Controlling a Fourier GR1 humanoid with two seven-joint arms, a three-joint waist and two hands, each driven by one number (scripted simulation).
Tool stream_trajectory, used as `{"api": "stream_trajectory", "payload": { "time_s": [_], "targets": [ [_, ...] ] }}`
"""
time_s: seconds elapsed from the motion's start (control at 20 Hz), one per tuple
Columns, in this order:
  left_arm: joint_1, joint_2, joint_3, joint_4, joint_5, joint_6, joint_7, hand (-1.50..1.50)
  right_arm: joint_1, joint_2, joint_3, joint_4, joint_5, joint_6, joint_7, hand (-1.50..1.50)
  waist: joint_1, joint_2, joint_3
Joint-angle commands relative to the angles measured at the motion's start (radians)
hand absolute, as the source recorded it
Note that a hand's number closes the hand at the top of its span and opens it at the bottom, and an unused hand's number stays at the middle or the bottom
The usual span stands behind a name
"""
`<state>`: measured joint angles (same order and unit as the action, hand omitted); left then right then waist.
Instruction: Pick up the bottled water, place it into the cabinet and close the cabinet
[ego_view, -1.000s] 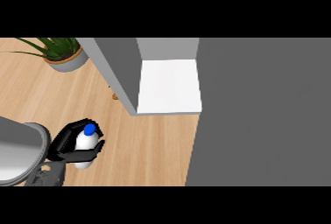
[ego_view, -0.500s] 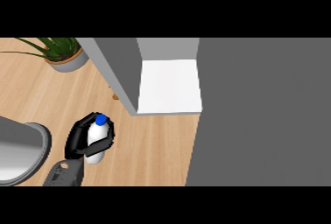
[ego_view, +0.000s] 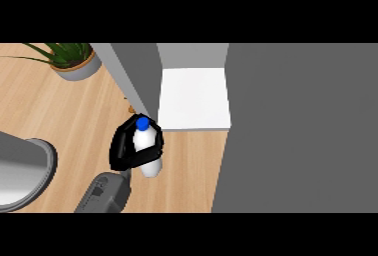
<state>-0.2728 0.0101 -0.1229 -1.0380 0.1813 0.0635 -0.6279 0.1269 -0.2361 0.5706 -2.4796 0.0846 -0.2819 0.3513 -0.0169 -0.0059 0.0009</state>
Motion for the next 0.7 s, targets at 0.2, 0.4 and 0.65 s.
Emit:
{"api": "stream_trajectory", "payload": {
  "time_s": [0.2, 0.4, 0.65],
  "targets": [
    [-0.064, -0.010, -0.243, -0.117, 0.144, 0.249, 0.126, 1.50, 0.035, -0.010, 0.060, -0.076, 0.102, -0.021, 0.026, -1.50, 0.004, 0.003, -0.001],
    [-0.215, -0.010, -0.218, -0.114, 0.158, 0.333, 0.234, 1.50, 0.051, -0.041, 0.014, -0.087, 0.055, -0.015, -0.002, -1.50, 0.002, 0.004, -0.001],
    [-0.309, -0.010, -0.293, -0.017, 0.168, 0.450, 0.252, 1.50, 0.086, -0.068, -0.005, -0.137, 0.013, -0.012, -0.006, -1.50, -0.005, 0.006, -0.001]
  ]
}}
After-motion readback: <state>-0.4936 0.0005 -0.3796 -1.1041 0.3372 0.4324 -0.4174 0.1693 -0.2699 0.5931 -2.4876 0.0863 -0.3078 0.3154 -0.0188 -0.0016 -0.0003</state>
